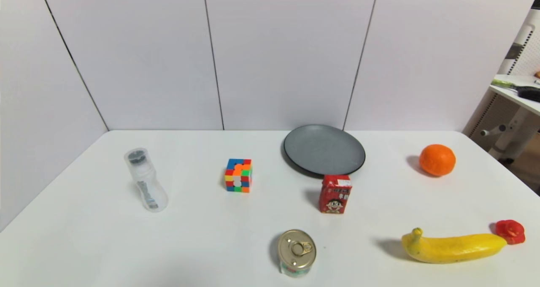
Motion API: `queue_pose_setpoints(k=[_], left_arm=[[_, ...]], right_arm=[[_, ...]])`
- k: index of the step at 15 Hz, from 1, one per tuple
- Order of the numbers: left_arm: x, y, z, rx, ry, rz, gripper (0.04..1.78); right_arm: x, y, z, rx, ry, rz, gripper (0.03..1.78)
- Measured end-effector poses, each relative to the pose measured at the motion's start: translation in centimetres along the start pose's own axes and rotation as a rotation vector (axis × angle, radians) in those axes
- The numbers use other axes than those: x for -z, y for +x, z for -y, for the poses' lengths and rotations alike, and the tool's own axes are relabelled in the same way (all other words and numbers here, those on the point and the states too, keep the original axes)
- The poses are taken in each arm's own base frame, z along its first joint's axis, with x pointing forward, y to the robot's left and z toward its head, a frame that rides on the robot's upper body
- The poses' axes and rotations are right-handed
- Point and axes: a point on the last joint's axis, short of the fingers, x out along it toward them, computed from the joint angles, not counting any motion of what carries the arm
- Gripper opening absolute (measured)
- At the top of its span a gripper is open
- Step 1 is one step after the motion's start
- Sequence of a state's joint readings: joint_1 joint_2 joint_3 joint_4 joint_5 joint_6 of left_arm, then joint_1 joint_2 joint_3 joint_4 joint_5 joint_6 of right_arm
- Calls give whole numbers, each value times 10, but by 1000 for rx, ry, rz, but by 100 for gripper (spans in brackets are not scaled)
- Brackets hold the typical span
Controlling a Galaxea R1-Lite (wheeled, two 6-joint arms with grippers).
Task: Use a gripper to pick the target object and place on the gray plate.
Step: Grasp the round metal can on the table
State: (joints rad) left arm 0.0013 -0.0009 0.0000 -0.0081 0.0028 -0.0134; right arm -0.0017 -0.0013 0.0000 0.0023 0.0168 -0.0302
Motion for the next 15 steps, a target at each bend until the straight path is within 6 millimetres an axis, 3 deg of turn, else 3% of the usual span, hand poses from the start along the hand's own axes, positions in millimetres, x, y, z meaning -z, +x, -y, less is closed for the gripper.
queue_pose_setpoints(k=[10,15], left_arm=[[0,0,0,0,0,0,169],[0,0,0,0,0,0,169]], right_arm=[[1,0,0,12,27,-6,171],[-2,-5,0,4,24,-166,171]])
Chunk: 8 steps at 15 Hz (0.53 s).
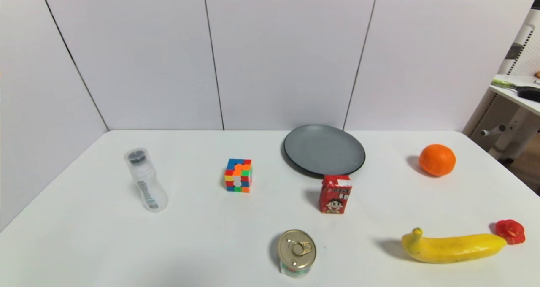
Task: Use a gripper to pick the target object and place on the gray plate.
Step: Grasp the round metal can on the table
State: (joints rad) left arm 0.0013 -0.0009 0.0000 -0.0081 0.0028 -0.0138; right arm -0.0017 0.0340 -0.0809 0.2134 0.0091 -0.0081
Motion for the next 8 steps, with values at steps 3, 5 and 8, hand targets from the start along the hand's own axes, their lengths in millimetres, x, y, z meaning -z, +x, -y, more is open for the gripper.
queue_pose_setpoints(k=[3,5,8], left_arm=[[0,0,0,0,0,0,169],[0,0,0,0,1,0,169],[0,0,0,0,0,0,169]], right_arm=[[-21,-2,-2,-104,-1,-33,171],[-34,-1,-4,-217,-18,-48,171],[-43,5,-4,-323,-94,-84,171]])
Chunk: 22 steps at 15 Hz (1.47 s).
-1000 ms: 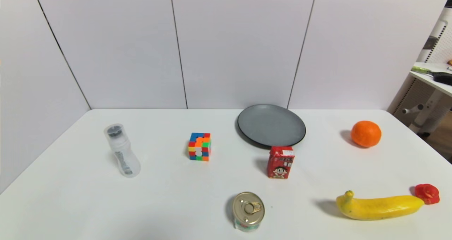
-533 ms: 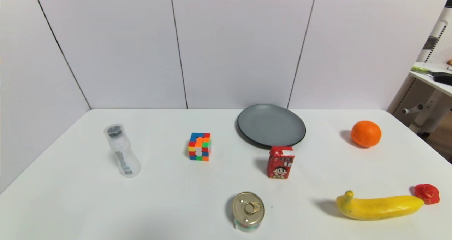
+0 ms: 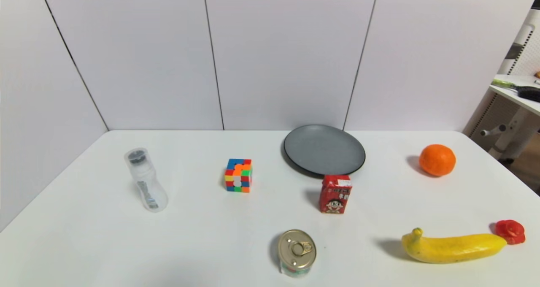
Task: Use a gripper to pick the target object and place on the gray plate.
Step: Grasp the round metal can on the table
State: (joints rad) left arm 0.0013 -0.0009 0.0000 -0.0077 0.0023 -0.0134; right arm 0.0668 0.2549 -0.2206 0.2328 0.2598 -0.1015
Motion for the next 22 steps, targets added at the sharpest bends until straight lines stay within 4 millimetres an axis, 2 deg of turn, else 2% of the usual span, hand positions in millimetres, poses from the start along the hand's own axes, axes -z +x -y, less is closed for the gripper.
queue_pose_setpoints(k=[10,17,22], left_arm=[[0,0,0,0,0,0,169],[0,0,0,0,0,0,169],[0,0,0,0,0,0,169]], right_arm=[[-21,19,-3,-574,-169,70,171],[-37,45,-5,-747,-233,69,171],[-33,61,-11,-923,-283,0,171]])
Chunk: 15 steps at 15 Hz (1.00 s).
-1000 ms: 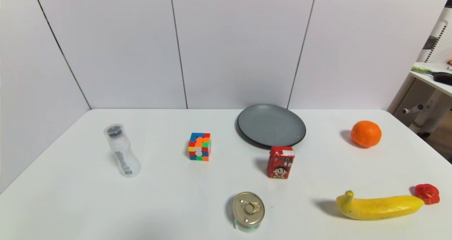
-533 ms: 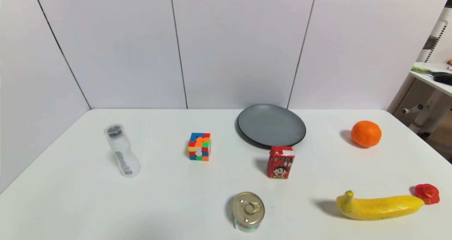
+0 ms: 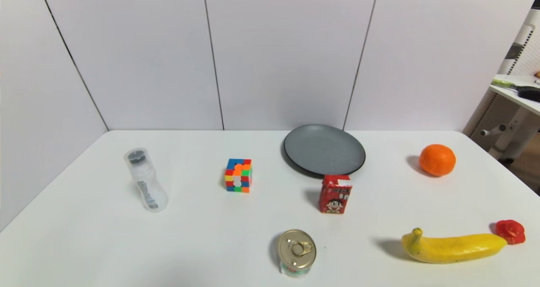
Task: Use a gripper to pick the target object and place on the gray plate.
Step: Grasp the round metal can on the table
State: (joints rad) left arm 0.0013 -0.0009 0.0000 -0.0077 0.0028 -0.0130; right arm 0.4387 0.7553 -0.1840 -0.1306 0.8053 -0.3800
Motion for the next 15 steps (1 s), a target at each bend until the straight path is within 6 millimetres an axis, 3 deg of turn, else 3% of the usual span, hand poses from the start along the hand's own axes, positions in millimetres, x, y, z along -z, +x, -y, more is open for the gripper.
queue_pose_setpoints(k=[4,11,15], left_arm=[[0,0,0,0,0,0,169],[0,0,0,0,0,0,169],[0,0,0,0,0,0,169]], right_arm=[[-16,13,12,-93,27,-31,171],[-68,46,54,-109,109,-44,171],[-78,67,77,-65,98,-17,171]])
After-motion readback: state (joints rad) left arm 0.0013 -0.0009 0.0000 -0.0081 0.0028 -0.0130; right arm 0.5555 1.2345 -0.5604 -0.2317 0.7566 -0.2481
